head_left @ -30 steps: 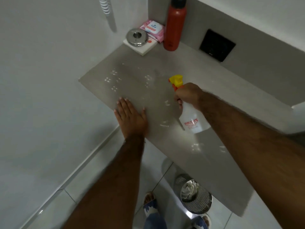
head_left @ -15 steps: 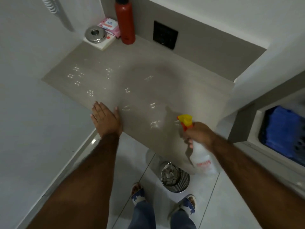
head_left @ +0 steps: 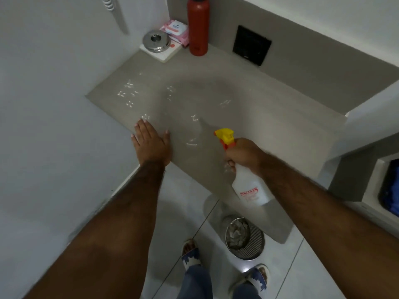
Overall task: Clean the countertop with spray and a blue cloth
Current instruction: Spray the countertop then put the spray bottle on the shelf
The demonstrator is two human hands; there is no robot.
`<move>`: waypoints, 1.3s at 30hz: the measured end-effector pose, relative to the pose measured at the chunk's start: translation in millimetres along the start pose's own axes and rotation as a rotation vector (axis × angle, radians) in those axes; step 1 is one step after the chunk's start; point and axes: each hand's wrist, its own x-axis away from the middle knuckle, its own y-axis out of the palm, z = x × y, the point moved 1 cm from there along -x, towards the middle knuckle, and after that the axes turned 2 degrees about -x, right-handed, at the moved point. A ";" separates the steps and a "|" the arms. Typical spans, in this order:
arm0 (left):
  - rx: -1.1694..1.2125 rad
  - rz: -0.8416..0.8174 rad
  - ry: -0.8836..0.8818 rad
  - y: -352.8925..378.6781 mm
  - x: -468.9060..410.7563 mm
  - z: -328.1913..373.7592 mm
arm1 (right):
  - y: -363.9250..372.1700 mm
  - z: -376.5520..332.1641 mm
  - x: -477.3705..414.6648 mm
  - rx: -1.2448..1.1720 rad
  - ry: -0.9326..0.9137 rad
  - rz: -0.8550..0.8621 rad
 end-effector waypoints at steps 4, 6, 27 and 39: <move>-0.022 0.024 0.026 -4.0 -23.0 -18.6 | 17.7 -61.7 -36.4 0.055 -0.059 -0.004; -0.013 0.025 0.020 -4.2 -32.7 -23.8 | 26.5 -91.8 -55.8 0.068 -0.074 -0.004; -0.039 -0.007 0.009 -5.8 -31.7 -21.7 | 37.8 -134.5 -93.5 0.047 -0.054 0.036; -0.100 0.003 0.353 -12.2 36.8 74.3 | -71.3 31.2 4.9 -0.434 -0.151 0.369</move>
